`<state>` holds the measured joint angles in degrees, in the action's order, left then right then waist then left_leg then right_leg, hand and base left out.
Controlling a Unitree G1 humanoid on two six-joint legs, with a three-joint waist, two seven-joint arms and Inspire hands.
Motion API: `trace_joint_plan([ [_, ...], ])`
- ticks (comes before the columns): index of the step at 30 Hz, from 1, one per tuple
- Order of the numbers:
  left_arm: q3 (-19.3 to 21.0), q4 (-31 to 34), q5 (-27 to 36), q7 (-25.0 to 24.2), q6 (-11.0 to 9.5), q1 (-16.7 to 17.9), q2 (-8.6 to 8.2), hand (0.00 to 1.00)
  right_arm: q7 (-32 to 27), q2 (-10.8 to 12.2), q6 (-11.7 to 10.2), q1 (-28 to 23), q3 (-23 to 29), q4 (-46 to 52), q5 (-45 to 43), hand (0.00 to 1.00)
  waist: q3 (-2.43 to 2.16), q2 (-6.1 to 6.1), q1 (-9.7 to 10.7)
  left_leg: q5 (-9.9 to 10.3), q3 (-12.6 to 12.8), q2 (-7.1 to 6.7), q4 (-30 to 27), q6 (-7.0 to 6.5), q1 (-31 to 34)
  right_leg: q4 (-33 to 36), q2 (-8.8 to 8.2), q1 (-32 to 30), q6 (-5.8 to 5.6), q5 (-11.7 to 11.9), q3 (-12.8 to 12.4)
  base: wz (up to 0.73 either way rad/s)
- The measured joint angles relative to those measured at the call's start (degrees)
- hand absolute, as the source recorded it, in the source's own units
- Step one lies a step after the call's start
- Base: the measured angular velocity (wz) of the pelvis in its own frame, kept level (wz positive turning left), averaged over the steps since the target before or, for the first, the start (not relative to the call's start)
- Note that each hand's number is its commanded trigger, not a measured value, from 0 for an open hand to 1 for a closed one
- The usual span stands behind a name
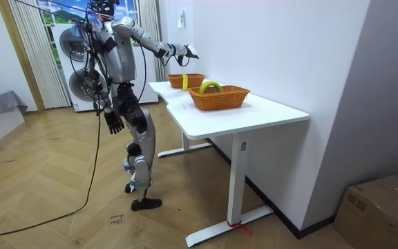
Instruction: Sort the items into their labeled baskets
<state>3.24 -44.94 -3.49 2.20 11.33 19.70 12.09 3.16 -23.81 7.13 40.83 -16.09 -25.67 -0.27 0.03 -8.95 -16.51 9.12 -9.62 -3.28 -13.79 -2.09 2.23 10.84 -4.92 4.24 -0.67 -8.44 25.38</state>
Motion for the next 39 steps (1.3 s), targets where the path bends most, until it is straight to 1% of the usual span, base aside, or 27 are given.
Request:
trace_joint_plan([
  [1,0.28,0.08,0.06,0.09,0.00,-0.21,0.00,0.00,0.00,-0.71,0.01,-0.26,0.24,1.37,-0.06,0.00,0.01,0.04,0.83,0.00,0.27,-0.01,0.00,-0.01,-0.10,-0.01,-0.04,0.07,0.00,0.01,-0.05,-0.06],
  [3,0.72,0.07,0.25,0.24,-0.03,-0.95,-0.12,0.00,0.00,-2.08,0.05,-1.75,1.37,4.86,-0.07,0.00,0.11,0.22,1.11,0.01,0.78,0.02,0.16,-0.06,-0.46,0.02,-0.05,0.14,-0.03,0.04,-0.30,-0.12],
  [4,1.37,0.06,0.24,0.46,-0.04,-1.44,-0.39,0.00,0.08,-2.64,0.25,-2.53,2.22,7.24,-0.13,0.00,0.28,0.53,1.78,0.13,1.09,0.19,0.19,-0.20,-0.85,-0.03,-0.06,0.48,-0.07,0.08,-0.41,-0.09],
  [5,2.37,0.06,0.25,0.67,-0.10,-1.83,-0.80,0.00,0.23,-2.69,0.30,-2.98,3.46,9.35,-0.42,0.00,0.23,0.82,2.66,0.19,1.20,0.19,0.18,-0.28,-0.88,-0.04,-0.09,0.56,-0.09,0.07,-0.44,-0.07],
  [7,3.48,0.03,0.25,0.66,-0.39,-2.52,-1.29,0.00,0.27,-3.22,0.30,-2.99,5.43,11.54,-0.59,0.00,0.28,1.23,3.44,0.22,1.56,0.26,0.27,-0.32,-0.98,-0.04,-0.07,0.48,-0.10,0.08,-0.99,-0.08],
  [9,3.67,0.03,0.48,0.85,-0.83,-3.26,-1.32,0.00,0.02,-3.80,0.32,-2.99,6.97,13.29,-0.58,0.00,0.30,1.42,3.99,0.21,1.95,0.35,0.66,-0.32,-1.41,-0.01,0.00,0.40,-0.09,0.08,-1.59,-0.17],
  [11,3.63,0.02,0.47,1.42,-1.51,-3.38,-1.41,0.00,-0.07,-4.34,0.31,-3.00,8.59,14.80,-1.11,0.00,0.17,1.55,5.30,0.21,2.53,0.51,1.12,-0.32,-1.91,-0.03,0.06,0.45,-0.10,0.08,-1.97,-0.14],
  [12,3.61,-0.02,0.47,1.53,-1.65,-3.44,-1.50,0.00,-0.24,-4.65,0.31,-3.01,8.86,15.13,-1.57,0.00,0.14,1.56,5.60,0.20,2.65,0.52,1.13,-0.33,-1.93,-0.03,0.07,0.45,-0.10,0.07,-2.00,-0.06],
  [14,3.68,-0.04,0.49,1.88,-1.79,-3.77,-1.88,0.00,-0.46,-5.20,0.31,-3.07,10.80,15.52,-2.61,0.00,-0.12,1.41,6.89,0.21,3.44,0.60,1.17,-0.41,-2.36,-0.02,0.11,0.42,-0.11,0.08,-2.81,-0.11],
  [15,3.68,-0.04,0.50,1.88,-1.79,-3.88,-1.98,0.00,-0.54,-5.22,0.38,-3.09,11.42,15.52,-2.66,0.00,-0.12,1.44,6.92,0.21,3.71,0.64,1.38,-0.42,-2.66,-0.01,0.13,0.45,-0.11,0.08,-3.19,-0.27],
  [16,3.68,-0.04,0.51,1.87,-1.79,-3.89,-2.14,0.00,-0.55,-5.24,0.43,-3.13,12.31,15.53,-2.89,0.00,-0.18,1.59,6.92,0.19,4.61,0.79,2.04,-0.45,-3.31,0.00,0.16,0.58,-0.13,0.09,-3.78,-0.36],
  [17,3.70,-0.05,0.51,1.85,-1.79,-3.88,-2.24,0.00,-0.55,-5.25,0.43,-3.19,13.02,15.53,-3.70,0.00,-0.28,1.79,7.07,0.20,4.97,0.86,2.55,-0.50,-3.98,0.01,0.23,0.73,-0.14,0.09,-4.78,-0.34],
  [18,3.69,-0.06,0.49,1.84,-1.79,-3.89,-2.28,0.00,-0.56,-5.31,0.44,-3.19,13.28,15.53,-4.39,0.00,-0.41,1.91,7.45,0.24,5.02,0.87,2.58,-0.56,-4.04,0.00,0.24,0.73,-0.16,0.10,-4.82,-0.16],
  [19,3.67,-0.09,0.64,1.75,-1.87,-3.96,-2.31,0.00,-0.66,-5.52,0.44,-3.18,13.75,15.62,-5.25,0.00,-0.60,1.97,8.60,0.27,5.02,0.86,2.60,-0.59,-4.08,0.00,0.23,0.73,-0.21,0.12,-4.84,-0.05],
  [21,3.66,-0.25,1.13,1.56,-2.13,-3.99,-2.11,0.00,-0.85,-6.24,0.43,-3.18,14.07,15.69,-5.59,0.00,-0.57,2.06,9.75,0.31,5.48,0.93,2.68,-0.65,-4.37,0.02,0.29,0.74,-0.23,0.12,-5.11,-0.11],
  [23,4.38,-0.25,1.49,1.26,-2.26,-3.94,-2.08,0.00,-1.19,-6.36,0.42,-3.41,16.11,15.69,-5.80,0.00,-0.53,2.12,10.53,0.41,6.49,1.19,3.02,-0.67,-4.77,0.02,0.51,0.65,-0.25,0.14,-6.23,-0.22],
  [25,5.30,-0.27,1.53,1.08,-2.72,-3.94,-2.08,0.00,-1.60,-6.89,0.40,-4.13,18.28,15.79,-5.72,0.00,-0.55,2.09,11.53,0.47,6.68,1.31,3.03,-0.63,-4.81,0.03,0.60,0.66,-0.26,0.16,-6.29,-0.09],
  [26,5.75,-0.44,1.66,1.06,-2.87,-3.97,-2.08,0.00,-1.80,-7.64,0.40,-4.28,19.40,15.80,-5.21,0.00,-0.56,2.08,11.93,0.54,7.68,1.54,3.14,-0.61,-5.01,0.01,0.74,0.56,-0.24,0.17,-6.78,-0.14],
  [27,5.89,-0.48,1.66,1.07,-2.88,-3.93,-2.08,0.00,-1.82,-8.13,0.40,-4.36,19.88,15.88,-4.61,0.00,-0.55,2.09,12.10,0.58,7.94,1.62,3.17,-0.60,-5.08,-0.01,0.82,0.52,-0.22,0.18,-7.10,-0.19],
  [29,6.00,-0.90,1.70,1.30,-2.92,-3.91,-2.07,0.00,-2.52,-10.22,0.40,-5.21,20.69,16.96,-2.57,0.00,-0.49,2.28,13.41,0.61,8.61,1.81,3.54,-0.57,-5.61,-0.03,1.03,0.55,-0.19,0.20,-8.11,-0.18],
  [30,6.05,-0.95,1.69,1.38,-2.97,-3.91,-2.07,0.00,-2.66,-10.51,0.40,-5.79,21.13,17.68,-2.30,0.00,-0.49,2.29,13.54,0.64,8.95,1.94,3.70,-0.52,-5.84,-0.04,1.12,0.55,-0.16,0.22,-8.23,-0.27],
  [32,6.16,-1.34,1.67,2.08,-3.16,-3.87,-1.97,0.00,-3.36,-10.87,0.39,-8.18,22.55,19.93,-1.83,0.00,-0.56,2.18,14.45,0.82,9.95,2.40,4.21,-0.31,-6.64,-0.04,1.58,0.58,-0.04,0.29,-9.63,-0.30],
  [33,6.17,-1.50,1.57,2.22,-3.16,-3.89,-1.97,0.00,-3.48,-10.87,0.39,-8.54,22.69,20.23,-1.78,0.00,-0.58,2.14,14.80,0.89,10.12,2.49,4.23,-0.26,-6.74,-0.03,1.67,0.57,-0.03,0.30,-9.79,-0.27],
  [35,6.32,-1.58,0.98,2.24,-3.20,-4.13,-1.99,0.00,-4.00,-10.88,0.40,-11.20,25.40,22.34,-0.95,0.00,-0.72,1.92,15.79,1.22,10.95,2.76,4.22,-0.07,-6.89,-0.12,2.11,0.35,0.10,0.38,-11.26,-0.23],
  [37,6.82,-1.64,0.48,2.24,-3.20,-4.05,-1.96,0.00,-4.76,-10.97,0.42,-11.96,27.29,22.67,0.49,0.00,-0.79,1.85,16.97,1.36,11.46,2.89,4.22,-0.07,-6.95,-0.08,2.21,0.12,0.11,0.38,-11.43,-0.16],
  [38,7.26,-1.57,0.49,2.23,-3.21,-4.02,-1.94,0.00,-5.14,-10.99,0.43,-12.05,28.85,23.02,1.40,0.00,-0.84,1.87,17.83,1.43,12.38,3.06,4.22,-0.11,-6.94,-0.07,2.30,-0.37,0.24,0.46,-11.87,-0.22],
  [39,7.44,-1.58,0.49,2.23,-3.21,-4.03,-1.92,0.00,-5.48,-11.01,0.43,-12.25,29.72,23.50,1.93,0.00,-0.81,1.89,18.04,1.46,12.76,3.18,4.25,-0.11,-6.96,-0.09,2.39,-0.54,0.36,0.56,-12.14,-0.34],
])
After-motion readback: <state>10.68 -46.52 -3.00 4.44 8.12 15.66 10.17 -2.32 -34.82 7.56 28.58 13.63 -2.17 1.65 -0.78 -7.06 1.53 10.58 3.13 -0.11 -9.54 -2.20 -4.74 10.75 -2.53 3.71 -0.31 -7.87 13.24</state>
